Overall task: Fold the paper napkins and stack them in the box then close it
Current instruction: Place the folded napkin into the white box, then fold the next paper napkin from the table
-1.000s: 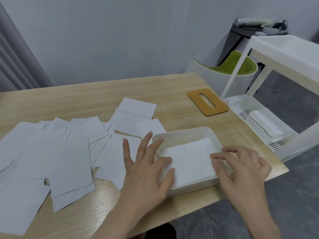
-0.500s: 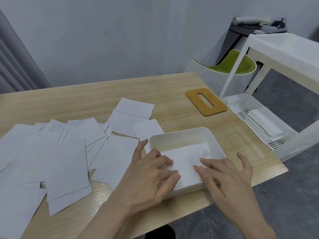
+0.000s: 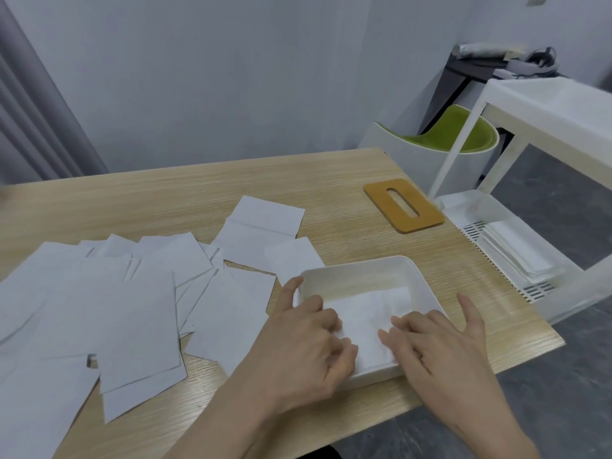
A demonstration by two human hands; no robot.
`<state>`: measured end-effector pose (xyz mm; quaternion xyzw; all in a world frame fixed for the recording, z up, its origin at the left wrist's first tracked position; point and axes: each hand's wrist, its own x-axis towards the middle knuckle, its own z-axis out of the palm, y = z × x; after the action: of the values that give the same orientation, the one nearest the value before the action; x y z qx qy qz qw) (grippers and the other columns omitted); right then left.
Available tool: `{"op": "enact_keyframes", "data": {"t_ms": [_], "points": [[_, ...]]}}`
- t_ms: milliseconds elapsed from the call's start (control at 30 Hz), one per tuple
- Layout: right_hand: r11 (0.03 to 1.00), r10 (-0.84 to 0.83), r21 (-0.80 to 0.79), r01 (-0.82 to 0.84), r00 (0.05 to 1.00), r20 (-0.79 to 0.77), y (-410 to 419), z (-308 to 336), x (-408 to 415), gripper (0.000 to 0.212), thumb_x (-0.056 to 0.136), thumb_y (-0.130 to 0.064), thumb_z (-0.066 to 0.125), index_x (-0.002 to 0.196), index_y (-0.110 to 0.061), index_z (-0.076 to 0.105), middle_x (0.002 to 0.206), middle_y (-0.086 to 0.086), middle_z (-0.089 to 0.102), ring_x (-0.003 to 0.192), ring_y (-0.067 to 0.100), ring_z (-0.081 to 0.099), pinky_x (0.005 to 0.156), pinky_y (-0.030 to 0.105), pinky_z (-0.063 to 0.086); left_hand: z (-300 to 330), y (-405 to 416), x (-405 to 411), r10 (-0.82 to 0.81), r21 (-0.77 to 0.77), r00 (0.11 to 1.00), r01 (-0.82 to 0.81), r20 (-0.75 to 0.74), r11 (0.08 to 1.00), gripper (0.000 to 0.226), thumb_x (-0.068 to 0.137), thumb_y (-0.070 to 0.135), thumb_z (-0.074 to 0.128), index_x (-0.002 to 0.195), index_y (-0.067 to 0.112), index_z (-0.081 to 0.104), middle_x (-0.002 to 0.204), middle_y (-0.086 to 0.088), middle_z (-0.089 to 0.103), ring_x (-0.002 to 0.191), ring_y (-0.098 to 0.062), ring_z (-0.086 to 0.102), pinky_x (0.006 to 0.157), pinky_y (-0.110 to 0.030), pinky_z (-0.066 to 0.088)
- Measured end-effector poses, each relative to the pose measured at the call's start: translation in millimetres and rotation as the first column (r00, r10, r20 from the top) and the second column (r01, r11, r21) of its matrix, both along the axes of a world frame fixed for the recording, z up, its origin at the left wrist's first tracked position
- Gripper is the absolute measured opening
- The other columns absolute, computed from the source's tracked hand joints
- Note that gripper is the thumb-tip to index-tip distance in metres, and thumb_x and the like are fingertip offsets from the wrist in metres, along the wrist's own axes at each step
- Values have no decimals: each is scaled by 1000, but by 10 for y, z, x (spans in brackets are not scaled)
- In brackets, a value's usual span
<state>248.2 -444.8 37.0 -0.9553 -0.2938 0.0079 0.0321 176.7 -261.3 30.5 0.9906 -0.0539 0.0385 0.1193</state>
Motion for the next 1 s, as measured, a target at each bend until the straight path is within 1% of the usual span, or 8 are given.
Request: {"op": "enact_keyframes", "data": {"t_ms": [100,167,333,467,567,700,867,1000], "points": [[989,-28,149,23,999,31,4,-52,-14,34,94,-38,53,65,-31,69,90,-24,64,92,0,58,116,39,-4,-18,16,-14,-4,-20,1000,5,23,1000,60,97,47,22,87,28,78,104,13,69,100,-8,51,116,-35,-13],[962,-76,264,66,997,28,9,-75,-32,28,88,-34,66,61,-34,69,86,-22,66,85,3,61,115,43,3,-5,18,-23,-4,-41,999,5,39,999,61,95,50,20,92,31,78,105,13,69,101,-7,51,116,-35,-14],[927,-84,368,66,996,34,14,-69,-82,19,80,-45,54,75,-41,72,94,-20,66,93,3,61,113,49,7,58,54,-33,-38,-67,997,42,61,997,61,91,56,18,103,36,75,109,15,66,108,-4,51,116,-38,-21],[906,-71,420,44,996,49,43,-43,-139,38,81,-54,41,87,-36,74,102,-17,66,101,3,59,112,44,5,77,148,-143,-18,-139,994,33,111,990,41,93,48,37,106,36,74,109,13,67,111,-6,57,118,-46,-1],[881,-41,474,9,997,58,149,16,-225,38,79,-52,41,87,-35,74,103,-16,66,103,-4,53,111,41,7,62,261,-284,34,-181,989,-8,142,983,37,92,44,44,111,33,73,117,9,66,116,-9,58,114,-48,10],[860,12,508,-50,997,79,332,82,-330,36,80,-50,43,91,-35,74,107,-14,65,106,-5,49,111,41,8,53,453,-508,99,-225,982,-61,162,973,36,91,42,46,116,31,71,126,6,64,118,-12,59,112,-49,16],[815,81,568,-114,993,82,633,139,-456,42,81,-47,43,106,-30,71,115,-12,61,110,-7,44,110,34,10,19,748,-815,207,-242,972,-175,113,954,39,93,44,44,120,33,69,124,10,65,114,-3,60,114,-50,28],[788,171,587,-186,982,83,903,143,-572,42,82,-44,45,111,-26,69,118,-9,61,110,-3,44,98,31,22,-46,996,-1052,316,-294,948,-293,32,910,48,91,49,35,125,33,66,131,13,60,118,-1,56,113,-42,33]]}}
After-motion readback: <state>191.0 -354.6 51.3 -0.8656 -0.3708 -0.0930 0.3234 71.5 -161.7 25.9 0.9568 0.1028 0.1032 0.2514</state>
